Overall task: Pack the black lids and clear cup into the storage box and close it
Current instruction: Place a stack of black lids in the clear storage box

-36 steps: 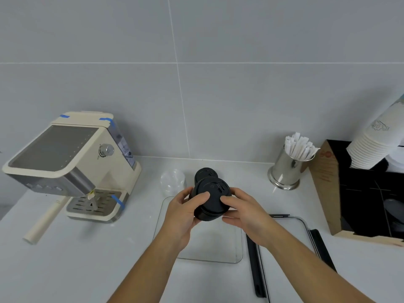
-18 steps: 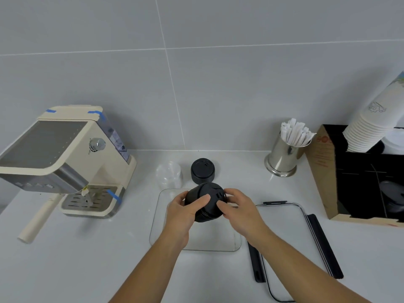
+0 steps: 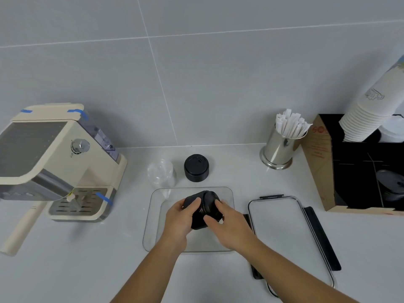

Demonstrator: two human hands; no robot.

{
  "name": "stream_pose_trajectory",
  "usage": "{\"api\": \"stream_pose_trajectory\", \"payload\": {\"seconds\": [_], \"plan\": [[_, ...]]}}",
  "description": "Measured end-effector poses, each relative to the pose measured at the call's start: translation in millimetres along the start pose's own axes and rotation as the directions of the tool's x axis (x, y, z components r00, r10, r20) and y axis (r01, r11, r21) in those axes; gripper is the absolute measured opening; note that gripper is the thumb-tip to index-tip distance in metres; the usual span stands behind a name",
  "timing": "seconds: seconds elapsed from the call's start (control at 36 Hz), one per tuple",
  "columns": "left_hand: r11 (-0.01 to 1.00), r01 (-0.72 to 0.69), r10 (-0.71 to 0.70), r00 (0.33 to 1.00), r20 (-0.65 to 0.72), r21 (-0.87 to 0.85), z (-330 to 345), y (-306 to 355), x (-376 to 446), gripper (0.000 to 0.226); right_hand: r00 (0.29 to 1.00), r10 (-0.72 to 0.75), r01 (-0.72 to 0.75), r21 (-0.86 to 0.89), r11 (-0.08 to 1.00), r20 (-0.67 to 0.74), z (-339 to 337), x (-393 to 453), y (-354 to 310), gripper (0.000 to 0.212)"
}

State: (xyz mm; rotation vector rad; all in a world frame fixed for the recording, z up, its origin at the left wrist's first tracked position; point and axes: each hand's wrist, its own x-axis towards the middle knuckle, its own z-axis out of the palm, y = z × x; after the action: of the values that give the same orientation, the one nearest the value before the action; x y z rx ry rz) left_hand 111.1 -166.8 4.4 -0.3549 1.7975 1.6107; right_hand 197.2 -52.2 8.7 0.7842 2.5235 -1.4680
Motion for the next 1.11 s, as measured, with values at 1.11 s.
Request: {"api": "stream_pose_trajectory", "payload": {"seconds": [1.11], "plan": [[0.982, 0.089, -0.12, 0.976, 0.183, 0.168, 12, -12, 30, 0.017, 0.984, 0.17, -0.16, 0.141, 0.977, -0.057, -16, 17, 4, 0.022]]}}
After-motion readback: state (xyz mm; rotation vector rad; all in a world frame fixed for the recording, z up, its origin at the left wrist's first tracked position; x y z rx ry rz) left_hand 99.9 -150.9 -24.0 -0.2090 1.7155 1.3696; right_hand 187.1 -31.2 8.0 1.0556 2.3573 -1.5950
